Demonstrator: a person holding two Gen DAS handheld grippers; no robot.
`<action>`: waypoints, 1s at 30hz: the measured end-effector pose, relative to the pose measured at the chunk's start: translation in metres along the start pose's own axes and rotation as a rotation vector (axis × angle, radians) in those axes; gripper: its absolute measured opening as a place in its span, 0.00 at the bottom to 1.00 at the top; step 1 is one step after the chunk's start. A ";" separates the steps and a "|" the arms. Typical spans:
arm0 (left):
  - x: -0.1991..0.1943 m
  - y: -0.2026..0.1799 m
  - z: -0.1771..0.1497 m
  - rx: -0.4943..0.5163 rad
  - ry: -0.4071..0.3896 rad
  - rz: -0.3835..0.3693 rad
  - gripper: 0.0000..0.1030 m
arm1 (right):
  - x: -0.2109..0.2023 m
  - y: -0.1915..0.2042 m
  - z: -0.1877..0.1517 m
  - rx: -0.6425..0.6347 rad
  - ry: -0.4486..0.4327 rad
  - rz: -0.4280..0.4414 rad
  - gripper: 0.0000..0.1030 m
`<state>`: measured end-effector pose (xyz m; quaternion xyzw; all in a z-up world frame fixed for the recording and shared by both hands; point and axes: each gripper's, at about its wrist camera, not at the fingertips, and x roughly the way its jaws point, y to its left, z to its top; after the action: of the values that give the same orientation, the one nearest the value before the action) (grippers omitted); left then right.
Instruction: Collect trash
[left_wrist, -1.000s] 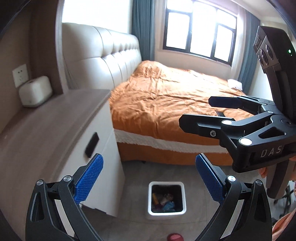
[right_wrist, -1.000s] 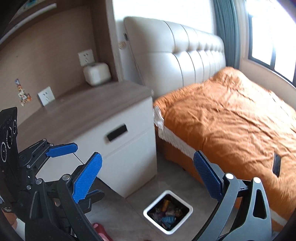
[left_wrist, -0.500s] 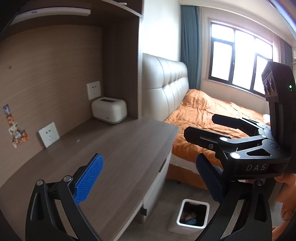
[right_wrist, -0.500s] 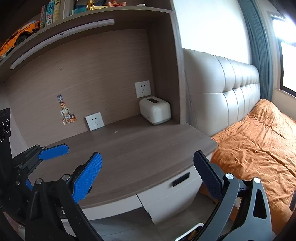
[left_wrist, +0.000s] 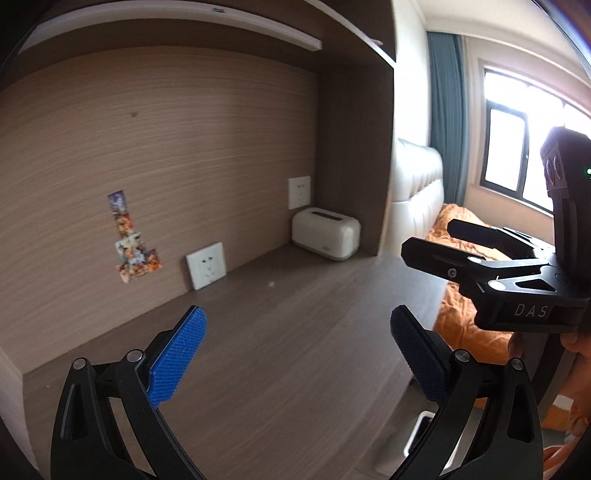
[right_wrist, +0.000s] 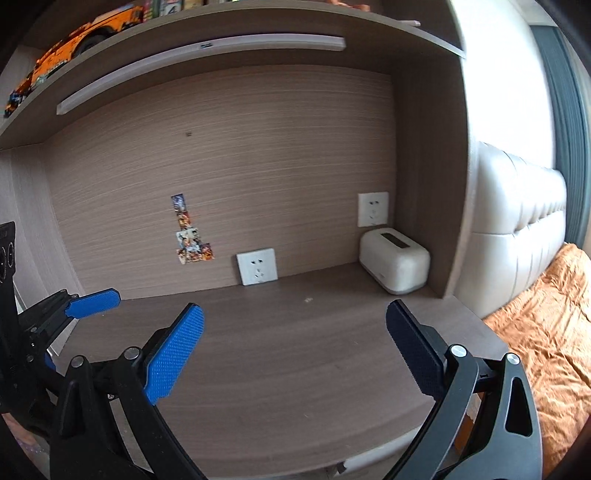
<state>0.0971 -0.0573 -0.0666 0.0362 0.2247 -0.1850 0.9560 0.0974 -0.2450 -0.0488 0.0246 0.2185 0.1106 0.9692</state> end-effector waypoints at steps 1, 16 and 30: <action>-0.001 0.007 0.000 -0.007 -0.001 0.007 0.95 | 0.003 0.005 0.002 -0.003 -0.003 0.004 0.96; -0.007 0.092 0.011 -0.083 -0.021 0.075 0.95 | 0.044 0.070 0.029 -0.037 -0.026 0.018 0.96; -0.004 0.129 0.022 -0.101 -0.039 0.135 0.95 | 0.061 0.100 0.042 -0.070 -0.047 0.025 0.96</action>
<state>0.1503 0.0607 -0.0466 -0.0005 0.2122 -0.1093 0.9711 0.1488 -0.1340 -0.0267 -0.0038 0.1914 0.1297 0.9729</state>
